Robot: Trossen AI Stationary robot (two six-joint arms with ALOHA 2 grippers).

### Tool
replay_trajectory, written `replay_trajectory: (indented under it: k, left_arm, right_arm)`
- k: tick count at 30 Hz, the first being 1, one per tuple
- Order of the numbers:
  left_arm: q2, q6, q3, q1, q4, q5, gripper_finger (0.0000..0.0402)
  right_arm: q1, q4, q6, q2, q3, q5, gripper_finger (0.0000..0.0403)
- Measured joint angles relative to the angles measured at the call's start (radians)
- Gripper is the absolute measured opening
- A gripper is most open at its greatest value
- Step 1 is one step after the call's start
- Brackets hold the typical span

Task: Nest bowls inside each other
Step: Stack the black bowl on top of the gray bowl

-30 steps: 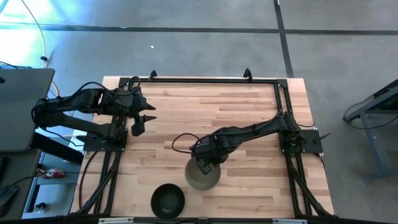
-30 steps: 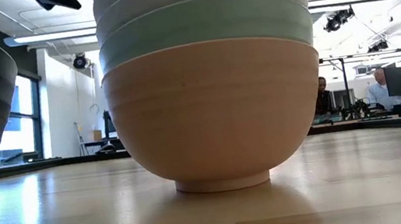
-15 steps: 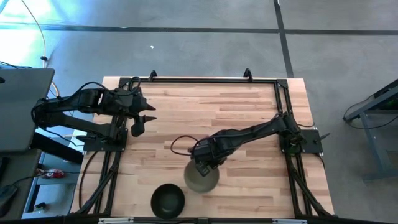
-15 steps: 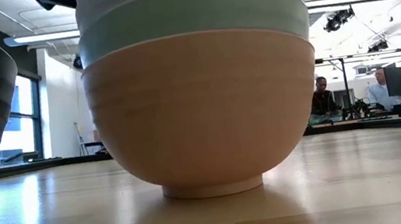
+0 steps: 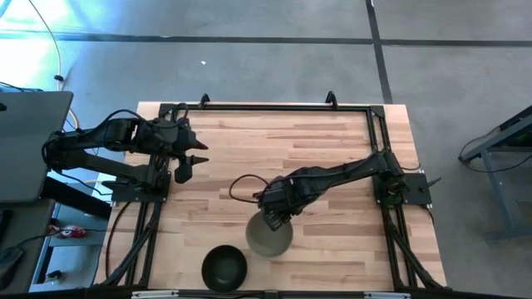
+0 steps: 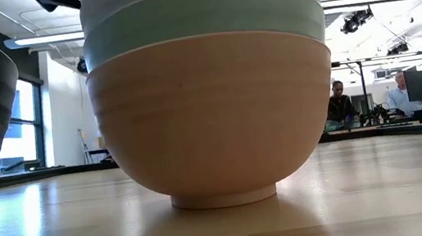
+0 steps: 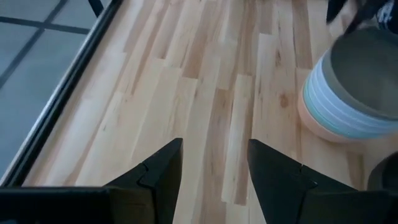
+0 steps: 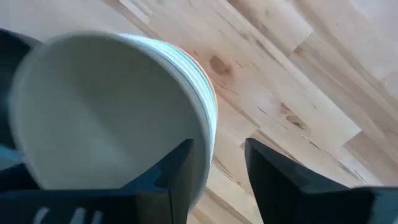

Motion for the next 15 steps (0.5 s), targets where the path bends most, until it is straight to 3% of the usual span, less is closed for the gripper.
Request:
replay_trajectory:
  k: [9, 15]
  left_arm:
    - [0.000, -0.046, 0.000, -0.006, -0.111, 0.182, 0.0168]
    - [0.001, -0.103, 0.000, -0.049, -0.104, 0.197, 0.0168]
  right_arm:
    - [0.052, 0.032, -0.088, -0.149, 0.003, 0.314, 0.0147]
    - [0.129, 0.024, -0.264, -0.246, 0.003, 0.542, 0.0147]
